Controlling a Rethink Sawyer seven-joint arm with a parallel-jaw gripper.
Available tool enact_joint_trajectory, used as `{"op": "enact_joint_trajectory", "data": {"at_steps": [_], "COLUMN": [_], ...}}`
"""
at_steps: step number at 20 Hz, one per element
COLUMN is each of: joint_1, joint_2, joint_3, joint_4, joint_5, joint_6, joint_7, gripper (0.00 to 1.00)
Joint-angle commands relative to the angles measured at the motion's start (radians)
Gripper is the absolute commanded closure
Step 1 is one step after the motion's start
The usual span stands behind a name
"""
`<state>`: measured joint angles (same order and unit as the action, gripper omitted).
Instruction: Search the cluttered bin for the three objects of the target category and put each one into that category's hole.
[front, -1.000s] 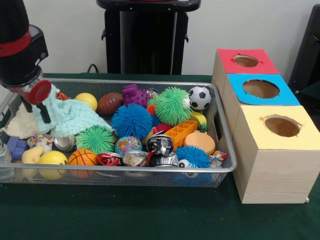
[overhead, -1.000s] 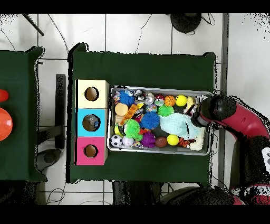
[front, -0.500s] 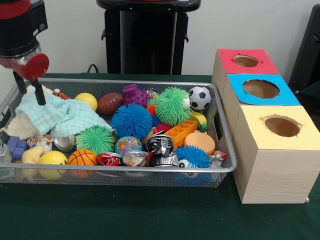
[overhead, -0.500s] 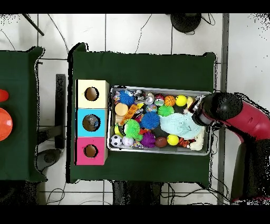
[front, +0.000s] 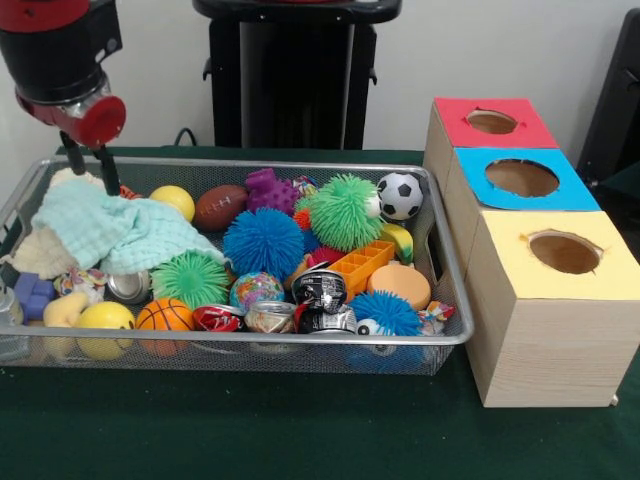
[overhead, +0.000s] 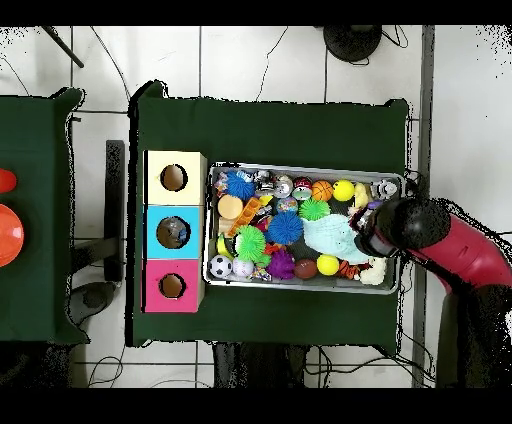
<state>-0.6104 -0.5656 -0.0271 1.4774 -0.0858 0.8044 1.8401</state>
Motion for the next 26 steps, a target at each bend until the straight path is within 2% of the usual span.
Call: {"op": "enact_joint_trajectory", "data": {"at_steps": [1,7,14,22,26], "joint_1": [0.026,0.056,0.113,0.137,0.149], "joint_2": [0.073,0.105,0.072,0.091,0.126], "joint_3": [0.043,0.035,0.027,0.018,0.021], "joint_4": [0.197,0.215,0.218,0.182,0.162], "joint_5": [0.010,0.033,0.094,0.144,0.168], "joint_6": [-0.200,-0.275,-0.212,-0.189,-0.226], "joint_7": [0.169,0.198,0.228,0.216,0.219], "gripper": [0.00,0.00,0.00,0.00,0.00]}}
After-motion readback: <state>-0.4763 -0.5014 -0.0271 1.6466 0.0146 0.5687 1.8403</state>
